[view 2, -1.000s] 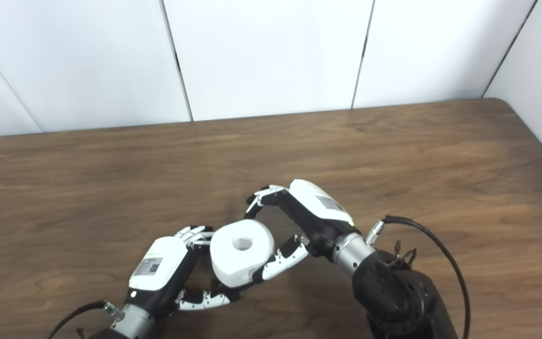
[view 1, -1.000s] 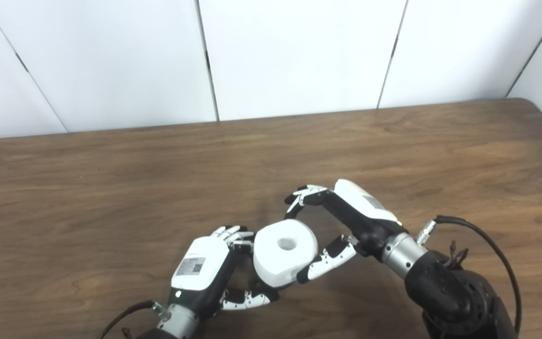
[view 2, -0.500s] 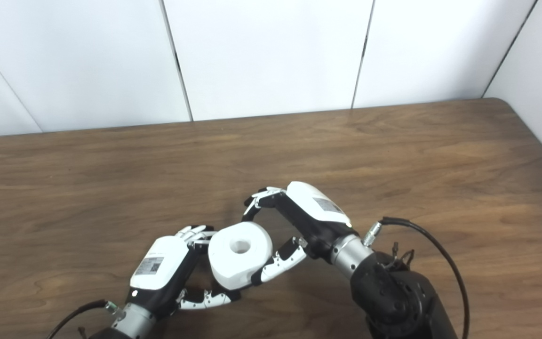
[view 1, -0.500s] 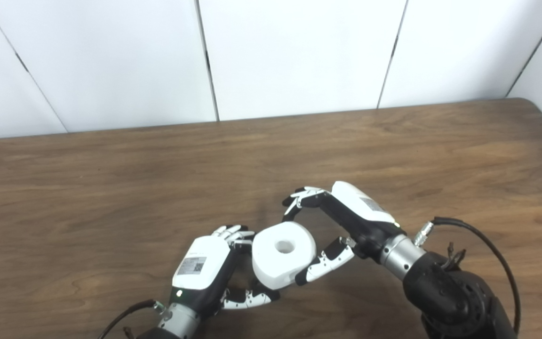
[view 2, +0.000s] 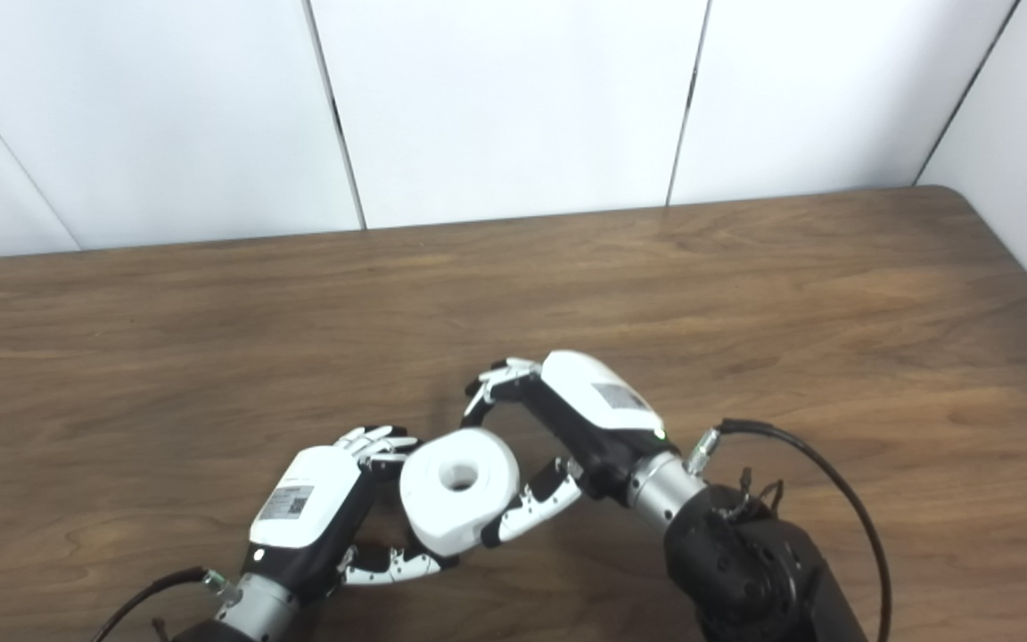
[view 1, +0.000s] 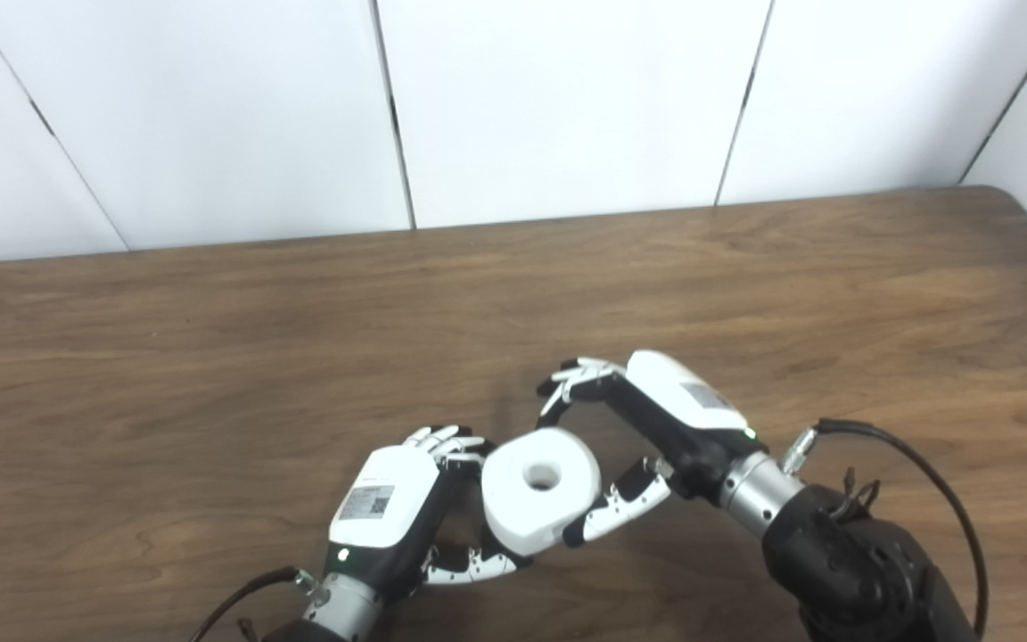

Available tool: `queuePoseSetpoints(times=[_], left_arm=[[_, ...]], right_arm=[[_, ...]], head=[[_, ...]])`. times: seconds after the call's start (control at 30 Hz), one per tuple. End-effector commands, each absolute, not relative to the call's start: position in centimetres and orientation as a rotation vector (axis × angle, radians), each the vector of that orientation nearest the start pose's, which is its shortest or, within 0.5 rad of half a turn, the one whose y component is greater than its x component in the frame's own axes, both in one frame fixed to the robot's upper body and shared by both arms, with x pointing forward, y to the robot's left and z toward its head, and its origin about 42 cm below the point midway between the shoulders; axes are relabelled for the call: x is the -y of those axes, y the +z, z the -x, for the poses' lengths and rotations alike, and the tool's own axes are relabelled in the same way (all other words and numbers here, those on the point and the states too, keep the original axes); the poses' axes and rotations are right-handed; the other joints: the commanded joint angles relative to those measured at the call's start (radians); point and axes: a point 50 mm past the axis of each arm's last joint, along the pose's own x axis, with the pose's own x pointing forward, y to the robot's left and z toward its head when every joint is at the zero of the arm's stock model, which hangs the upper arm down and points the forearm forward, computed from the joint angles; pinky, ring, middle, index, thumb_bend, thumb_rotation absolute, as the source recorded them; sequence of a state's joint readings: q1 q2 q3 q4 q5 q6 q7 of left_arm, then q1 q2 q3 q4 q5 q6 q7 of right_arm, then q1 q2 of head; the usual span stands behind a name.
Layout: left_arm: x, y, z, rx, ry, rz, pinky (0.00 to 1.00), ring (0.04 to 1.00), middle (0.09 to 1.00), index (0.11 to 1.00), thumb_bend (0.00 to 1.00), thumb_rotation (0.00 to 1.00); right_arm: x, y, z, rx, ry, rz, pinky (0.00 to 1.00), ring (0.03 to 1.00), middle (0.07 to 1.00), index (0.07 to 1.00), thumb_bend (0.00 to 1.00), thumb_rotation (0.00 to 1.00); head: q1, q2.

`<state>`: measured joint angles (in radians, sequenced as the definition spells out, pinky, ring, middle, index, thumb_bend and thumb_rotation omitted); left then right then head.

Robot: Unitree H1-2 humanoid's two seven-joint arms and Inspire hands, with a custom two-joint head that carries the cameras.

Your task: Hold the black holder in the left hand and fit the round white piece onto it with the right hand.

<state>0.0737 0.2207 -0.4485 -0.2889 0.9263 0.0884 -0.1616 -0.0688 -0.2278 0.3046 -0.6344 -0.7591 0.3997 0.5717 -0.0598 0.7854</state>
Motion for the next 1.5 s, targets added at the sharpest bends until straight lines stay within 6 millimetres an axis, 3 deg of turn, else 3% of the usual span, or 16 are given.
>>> queuePoseSetpoints(times=[0.0,0.5,0.8,0.83,0.93,1.03,1.23,1.47], left_arm=[[-15.2,10.5,-22.2,0.088,-0.544,-1.122,0.91,0.878,0.79,0.489,0.52,0.05],[-15.1,10.7,-22.2,0.083,-0.548,-1.122,0.91,0.883,0.793,0.489,0.52,0.05],[-15.1,10.6,-22.3,0.089,-0.548,-1.128,0.91,0.881,0.792,0.489,0.52,0.05],[-15.1,10.6,-22.3,0.088,-0.549,-1.128,0.91,0.882,0.793,0.489,0.52,0.05],[-15.1,10.6,-22.3,0.082,-0.551,-1.129,0.91,0.886,0.795,0.49,0.52,0.05],[-15.1,10.5,-22.3,0.086,-0.548,-1.132,0.91,0.884,0.793,0.489,0.52,0.05],[-15.0,10.4,-22.4,0.085,-0.55,-1.136,0.9,0.878,0.791,0.489,0.52,0.05],[-15.0,10.4,-22.5,0.087,-0.551,-1.136,0.9,0.878,0.789,0.489,0.52,0.05]], right_arm=[[17.5,23.5,-24.9,0.207,0.466,0.935,0.81,0.917,0.814,0.482,0.52,0.14],[17.3,22.9,-24.9,0.212,0.461,0.934,0.79,0.91,0.807,0.482,0.52,0.13],[17.4,23.2,-25.1,0.185,0.486,0.989,0.84,0.925,0.817,0.488,0.53,0.15],[17.4,23.2,-25.1,0.184,0.49,0.999,0.85,0.927,0.819,0.541,0.79,0.23],[17.5,23.4,-25.2,0.173,0.505,1.026,0.9,0.938,0.831,0.596,0.98,0.33],[17.6,23.7,-25.3,0.154,0.525,1.051,0.95,0.964,0.867,0.668,1.0,0.41],[17.7,24.0,-25.2,0.133,0.55,1.073,1.0,0.999,0.944,0.826,1.0,0.46],[17.8,24.1,-25.3,0.108,0.558,1.073,1.0,1.0,0.958,0.875,1.0,0.46]], head=[[0.0,0.0],[0.0,0.003],[0.0,0.001],[0.0,0.001],[0.0,0.001],[-0.001,-0.001],[0.002,-0.003],[0.002,-0.005]])
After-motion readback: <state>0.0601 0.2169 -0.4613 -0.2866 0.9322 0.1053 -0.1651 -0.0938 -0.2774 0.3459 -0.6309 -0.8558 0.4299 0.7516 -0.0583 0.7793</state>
